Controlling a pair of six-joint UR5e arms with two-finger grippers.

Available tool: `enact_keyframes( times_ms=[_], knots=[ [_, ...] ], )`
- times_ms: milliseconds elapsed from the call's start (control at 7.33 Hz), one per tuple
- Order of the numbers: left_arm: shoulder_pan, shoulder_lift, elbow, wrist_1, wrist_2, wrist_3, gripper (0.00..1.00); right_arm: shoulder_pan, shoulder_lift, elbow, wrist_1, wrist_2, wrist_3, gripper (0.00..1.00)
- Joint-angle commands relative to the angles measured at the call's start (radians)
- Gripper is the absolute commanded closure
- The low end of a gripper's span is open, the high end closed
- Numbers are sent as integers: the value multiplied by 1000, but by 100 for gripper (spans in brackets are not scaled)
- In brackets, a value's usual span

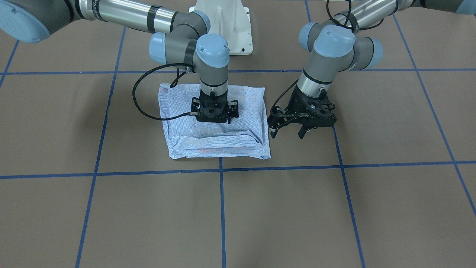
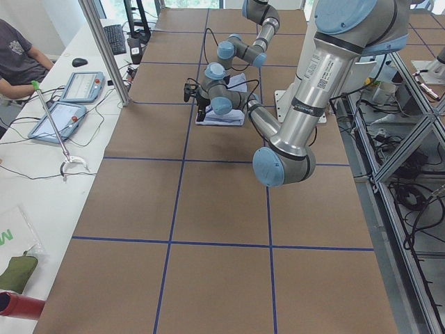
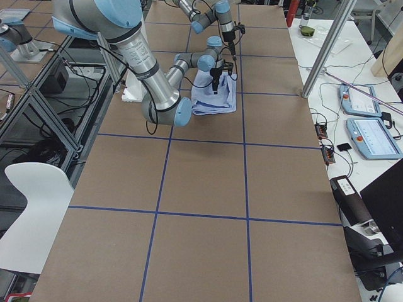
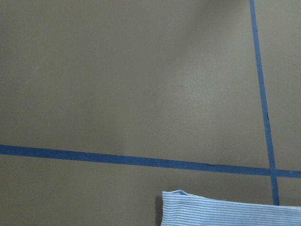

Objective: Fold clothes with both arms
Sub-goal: 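Open both grippers and press the right gripper on the folded shirt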

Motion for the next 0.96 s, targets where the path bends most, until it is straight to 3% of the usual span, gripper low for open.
enact_keyframes(
  times_ms=[0,136,273,819],
  knots=[
    [-1,2,-14,0,0,-4,0,56,69,-163,102,-20,-54,0],
    [-2,4,-20,0,0,-5,0,91,100,-258,186,-21,-82,0],
    [-2,4,-22,0,0,-7,0,132,111,-286,222,-20,-114,0],
    [-8,6,-31,0,0,-5,0,223,131,-267,212,17,-168,0]
  ],
)
